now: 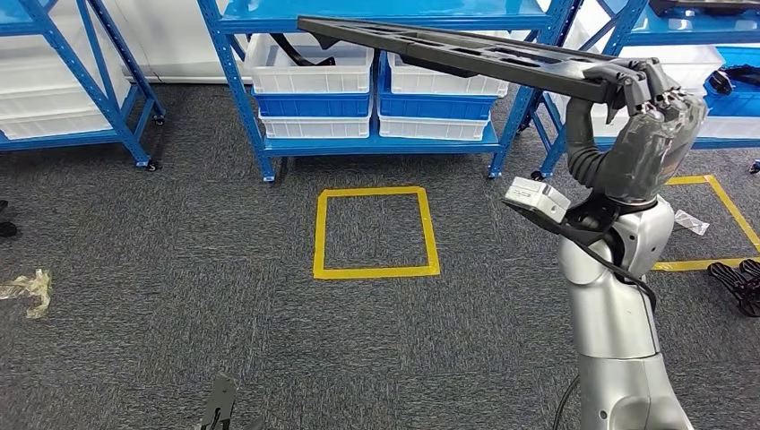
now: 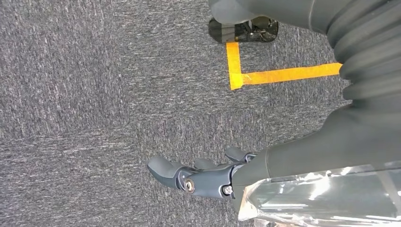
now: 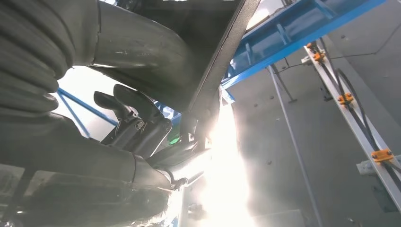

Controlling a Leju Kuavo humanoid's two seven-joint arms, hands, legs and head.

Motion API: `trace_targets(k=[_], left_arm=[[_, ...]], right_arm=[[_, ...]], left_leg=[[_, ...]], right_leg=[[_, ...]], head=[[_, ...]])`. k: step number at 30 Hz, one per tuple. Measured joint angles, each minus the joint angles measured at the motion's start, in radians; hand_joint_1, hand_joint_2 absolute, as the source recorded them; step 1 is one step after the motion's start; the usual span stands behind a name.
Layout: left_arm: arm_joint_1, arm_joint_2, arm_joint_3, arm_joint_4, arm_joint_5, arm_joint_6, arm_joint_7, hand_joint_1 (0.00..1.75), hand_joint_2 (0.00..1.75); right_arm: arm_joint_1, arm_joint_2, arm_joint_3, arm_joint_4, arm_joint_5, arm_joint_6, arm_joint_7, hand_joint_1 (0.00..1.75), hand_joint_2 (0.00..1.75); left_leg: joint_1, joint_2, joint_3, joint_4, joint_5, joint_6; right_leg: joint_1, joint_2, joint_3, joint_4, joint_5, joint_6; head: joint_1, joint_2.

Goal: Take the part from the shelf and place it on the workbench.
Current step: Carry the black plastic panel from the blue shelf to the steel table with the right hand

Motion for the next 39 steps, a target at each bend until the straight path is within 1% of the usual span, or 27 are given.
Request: trace_targets(k=[2, 4, 6, 7, 9, 10, 11, 12, 14, 15, 16, 17, 19, 21, 22, 24, 25, 26, 27, 28, 30, 31, 32, 34, 35, 37, 39], left_arm=[[0.0, 0.0, -0.002, 0.0, 0.002, 0.0, 0.0, 0.0, 1.75], [-0.001, 0.001, -0.004, 0.0, 0.002, 0.0, 0.0, 0.0, 1.75], [-0.002, 0.0, -0.005, -0.001, 0.002, 0.001, 0.0, 0.0, 1.75], [-0.003, 0.0, -0.005, -0.001, 0.003, 0.001, 0.0, 0.0, 1.75], [-0.003, -0.002, -0.006, -0.002, 0.003, 0.001, 0.0, 0.0, 1.75], [-0.003, -0.002, -0.006, -0.002, 0.003, 0.001, 0.0, 0.0, 1.75], [-0.003, -0.003, -0.007, -0.002, 0.003, 0.001, 0.001, 0.0, 1.75], [-0.003, -0.003, -0.007, -0.002, 0.003, 0.001, 0.001, 0.0, 1.75], [-0.003, -0.003, -0.008, -0.002, 0.001, 0.001, 0.002, 0.0, 1.75], [-0.004, -0.001, -0.009, -0.003, 0.0, 0.002, 0.003, 0.0, 1.75], [-0.005, 0.0, -0.01, -0.004, -0.001, 0.002, 0.004, 0.0, 1.75], [-0.005, 0.001, -0.011, -0.004, -0.002, 0.002, 0.004, 0.0, 1.75], [-0.003, 0.002, -0.013, -0.005, -0.004, 0.002, 0.006, 0.0, 1.75], [-0.002, 0.003, -0.013, -0.005, -0.006, 0.002, 0.007, 0.0, 1.75], [-0.002, 0.004, -0.013, -0.005, -0.006, 0.002, 0.007, 0.0, 1.75], [-0.004, 0.003, -0.014, -0.005, -0.006, 0.002, 0.007, 0.0, 1.75], [-0.004, 0.003, -0.014, -0.005, -0.006, 0.002, 0.007, 0.0, 1.75], [-0.003, 0.003, -0.014, -0.005, -0.006, 0.002, 0.007, 0.0, 1.75], [-0.003, 0.002, -0.014, -0.005, -0.006, 0.002, 0.007, 0.0, 1.75], [-0.003, 0.002, -0.014, -0.005, -0.006, 0.002, 0.008, 0.0, 1.75], [-0.005, 0.003, -0.014, -0.006, -0.005, 0.002, 0.007, 0.0, 1.75], [-0.006, 0.003, -0.014, -0.006, -0.005, 0.002, 0.007, 0.0, 1.75], [-0.007, 0.003, -0.014, -0.007, -0.004, 0.002, 0.007, 0.0, 1.75], [-0.007, 0.003, -0.014, -0.008, -0.003, 0.002, 0.007, 0.0, 1.75], [-0.006, 0.004, -0.014, -0.008, -0.002, 0.002, 0.007, 0.0, 1.75], [-0.007, 0.005, -0.014, -0.008, -0.001, 0.003, 0.007, 0.0, 1.75], [-0.008, 0.003, -0.014, -0.008, -0.001, 0.002, 0.007, 0.0, 1.75]], right_arm=[[-0.001, -0.005, 0.004, 0.005, 0.018, 0.0, 0.023, 1.75, 1.75], [-0.002, -0.011, 0.011, 0.009, 0.035, 0.0, 0.042, 1.75, 1.75], [-0.004, -0.019, 0.016, 0.011, 0.046, 0.0, 0.054, 1.75, 1.75], [-0.005, -0.024, 0.018, 0.013, 0.048, 0.0, 0.056, 1.75, 1.75], [-0.003, -0.032, 0.023, 0.017, 0.05, 0.0, 0.058, 1.75, 1.75], [-0.001, -0.035, 0.025, 0.019, 0.05, 0.0, 0.058, 1.75, 1.75], [0.001, -0.038, 0.027, 0.022, 0.051, 0.0, 0.059, 1.75, 1.75], [0.001, -0.04, 0.028, 0.024, 0.053, 0.0, 0.06, 1.75, 1.75], [0.001, -0.044, 0.03, 0.028, 0.056, 0.0, 0.063, 1.75, 1.75], [0.001, -0.046, 0.031, 0.03, 0.056, 0.0, 0.064, 1.75, 1.75], [0.002, -0.048, 0.033, 0.031, 0.057, 0.0, 0.065, 1.75, 1.75], [0.003, -0.05, 0.034, 0.033, 0.057, 0.0, 0.066, 1.75, 1.75], [0.005, -0.051, 0.036, 0.036, 0.057, 0.0, 0.068, 1.75, 1.75], [0.005, -0.051, 0.038, 0.037, 0.058, 0.0, 0.069, 1.75, 1.75], [0.005, -0.051, 0.039, 0.037, 0.058, 0.0, 0.069, 1.75, 1.75], [0.006, -0.052, 0.04, 0.037, 0.058, 0.0, 0.069, 1.75, 1.75], [0.006, -0.052, 0.04, 0.037, 0.059, 0.0, 0.069, 1.75, 1.75], [0.006, -0.052, 0.04, 0.037, 0.06, 0.0, 0.069, 1.75, 1.75], [0.006, -0.052, 0.04, 0.037, 0.061, 0.0, 0.069, 1.75, 1.75], [0.006, -0.052, 0.04, 0.037, 0.061, 0.0, 0.069, 1.75, 1.75], [0.005, -0.052, 0.041, 0.037, 0.062, 0.0, 0.069, 1.75, 1.75], [0.004, -0.052, 0.041, 0.037, 0.063, 0.0, 0.069, 1.75, 1.75], [0.003, -0.052, 0.041, 0.037, 0.064, 0.0, 0.069, 1.75, 1.75], [0.001, -0.05, 0.041, 0.038, 0.066, 0.0, 0.069, 1.75, 1.75], [0.001, -0.049, 0.042, 0.038, 0.067, 0.0, 0.069, 1.75, 1.75], [0.0, -0.048, 0.042, 0.038, 0.07, 0.0, 0.068, 1.75, 1.75], [0.002, -0.051, 0.042, 0.039, 0.069, 0.0, 0.068, 1.75, 1.75]], left_leg=[[-0.001, 0.0, -0.001, 0.001, 0.001, 0.004], [0.001, -0.002, 0.001, -0.009, 0.008, 0.015], [0.009, -0.003, 0.01, -0.034, 0.023, 0.025], [0.014, -0.005, 0.012, -0.044, 0.031, 0.028], [0.016, -0.012, 0.007, -0.047, 0.038, 0.027], [0.018, -0.018, 0.003, -0.047, 0.04, 0.023], [0.02, -0.026, -0.001, -0.046, 0.043, 0.019], [0.025, -0.034, -0.005, -0.044, 0.045, 0.013], [0.036, -0.053, -0.018, -0.029, 0.045, -0.005], [0.039, -0.063, -0.028, -0.017, 0.044, -0.016], [0.039, -0.073, -0.039, -0.006, 0.044, -0.025], [0.038, -0.082, -0.049, 0.0, 0.046, -0.033], [0.039, -0.098, -0.061, -0.001, 0.057, -0.042], [0.039, -0.074, -0.075, 0.018, 0.045, -0.047], [0.038, -0.051, -0.093, 0.057, 0.021, -0.047], [0.035, -0.011, -0.15, 0.188, -0.046, -0.045], [0.035, -0.004, -0.178, 0.253, -0.073, -0.043], [0.034, -0.001, -0.192, 0.29, -0.084, -0.038], [0.032, 0.001, -0.186, 0.291, -0.079, -0.032], [0.027, 0.005, -0.158, 0.249, -0.06, -0.022], [0.011, 0.038, -0.074, 0.116, -0.02, 0.002], [0.002, 0.052, -0.045, 0.066, -0.01, 0.009], [-0.005, 0.062, -0.03, 0.039, -0.008, 0.013], [-0.011, 0.047, -0.031, 0.028, -0.006, 0.014], [-0.01, 0.037, -0.029, 0.021, -0.001, 0.016], [-0.003, 0.017, -0.022, 0.005, 0.012, 0.023], [0.001, -0.005, -0.022, 0.001, 0.018, 0.029]], right_leg=[[-0.004, 0.0, 0.0, -0.003, 0.004, 0.003], [-0.006, -0.002, 0.001, -0.009, 0.009, 0.011], [-0.005, -0.002, -0.012, 0.013, -0.007, 0.013], [-0.004, -0.001, -0.032, 0.056, -0.031, 0.009], [-0.007, 0.0, -0.09, 0.186, -0.089, 0.003], [-0.01, 0.0, -0.114, 0.24, -0.108, 0.005], [-0.014, 0.0, -0.123, 0.263, -0.112, 0.012], [-0.02, 0.001, -0.112, 0.245, -0.1, 0.023], [-0.037, 0.017, -0.046, 0.118, -0.053, 0.054], [-0.043, 0.035, -0.018, 0.063, -0.037, 0.062], [-0.047, 0.05, -0.002, 0.032, -0.028, 0.061], [-0.048, 0.059, -0.003, 0.031, -0.03, 0.053], [-0.045, 0.05, -0.014, 0.046, -0.027, 0.03], [-0.043, 0.031, -0.018, 0.049, -0.021, 0.014], [-0.041, 0.021, -0.019, 0.048, -0.019, 0.007], [-0.03, 0.0, -0.022, 0.048, -0.017, -0.003], [-0.024, -0.011, -0.023, 0.048, -0.016, -0.008], [-0.018, -0.023, -0.025, 0.048, -0.016, -0.011], [-0.012, -0.035, -0.026, 0.048, -0.016, -0.014], [-0.008, -0.046, -0.026, 0.048, -0.016, -0.015], [0.001, -0.066, -0.025, 0.048, -0.017, -0.015], [0.005, -0.076, -0.025, 0.048, -0.017, -0.015], [0.008, -0.085, -0.025, 0.048, -0.018, -0.015], [0.009, -0.105, -0.023, 0.044, -0.018, -0.013], [0.008, -0.101, -0.024, 0.046, -0.021, -0.011], [0.006, -0.062, -0.041, 0.087, -0.047, -0.01], [0.003, -0.015, -0.092, 0.199, -0.097, -0.014]], head=[[-0.001, 0.0], [-0.001, 0.0], [0.0, 0.0], [0.001, 0.0], [0.002, 0.0], [0.002, 0.0], [0.001, 0.0], [0.001, 0.0], [0.002, 0.0], [0.005, 0.0], [0.006, 0.0], [0.006, 0.0], [0.002, 0.0], [-0.004, 0.0], [-0.007, 0.0], [-0.011, 0.0], [-0.011, 0.0], [-0.012, 0.0], [-0.012, 0.0], [-0.012, 0.0], [-0.012, 0.0], [-0.011, 0.0], [-0.011, 0.0], [-0.01, 0.0], [-0.01, 0.0], [-0.008, 0.0], [-0.005, 0.0]])
